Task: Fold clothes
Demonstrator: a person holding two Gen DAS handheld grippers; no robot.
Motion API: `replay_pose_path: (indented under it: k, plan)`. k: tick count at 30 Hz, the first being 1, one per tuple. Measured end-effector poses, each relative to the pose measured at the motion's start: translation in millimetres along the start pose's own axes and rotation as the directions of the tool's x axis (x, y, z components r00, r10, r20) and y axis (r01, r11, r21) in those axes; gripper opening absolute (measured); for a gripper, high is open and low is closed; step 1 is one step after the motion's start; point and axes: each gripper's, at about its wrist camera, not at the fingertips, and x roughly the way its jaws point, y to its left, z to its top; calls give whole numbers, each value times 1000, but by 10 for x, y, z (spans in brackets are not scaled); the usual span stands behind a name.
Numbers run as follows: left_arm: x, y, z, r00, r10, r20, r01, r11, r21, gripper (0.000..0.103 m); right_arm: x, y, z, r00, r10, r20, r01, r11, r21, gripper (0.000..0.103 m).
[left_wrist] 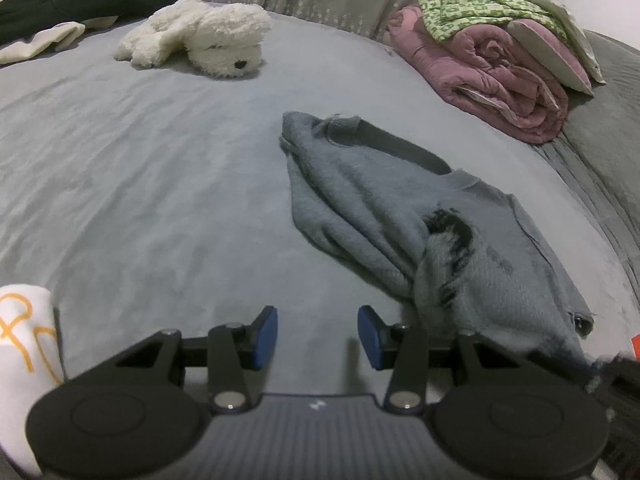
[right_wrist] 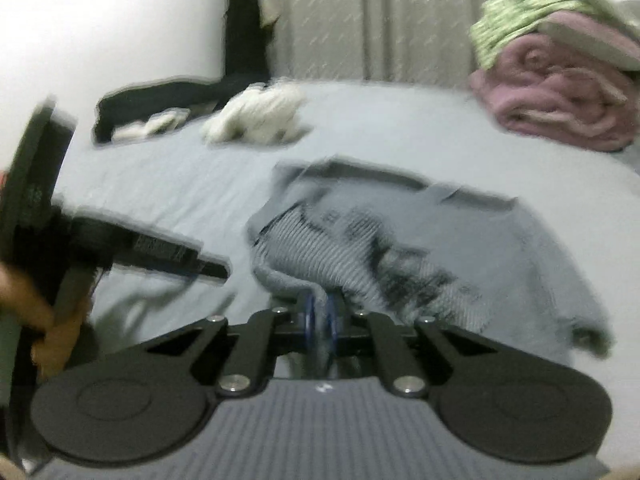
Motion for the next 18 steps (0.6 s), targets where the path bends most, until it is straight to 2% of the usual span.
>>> replay_pose_path:
  k: [3, 8, 10, 13, 17, 18]
  plan:
    - [-4, -26, -9, 1000, -4, 3, 4, 1000, 9, 43, -102, -186, 78, 997, -53, 54, 50, 997, 54, 7]
    - [21, -64, -26, 1000, -7, -6, 7, 1000, 25, 43, -89, -531, 108, 986, -156, 53, 149, 981, 121, 5]
    - [38, -78, -30, 1000, -6, -11, 7, 1000, 29, 43, -35, -674, 102, 977, -211, 38, 204, 970, 133, 0]
    - [52, -93, -43, 1000, -4, -15, 4, 999, 34, 43, 109, -907, 41, 962, -271, -24, 271, 948, 164, 0]
    - [56, -103, -50, 1000, -2, -16, 2, 999, 39, 43, 178, -1087, -67, 957, -276, -85, 288, 932, 222, 0]
    - [55, -98, -49, 1000, -3, -17, 3, 999, 37, 43, 155, -1085, -68, 961, -264, -85, 277, 933, 229, 3]
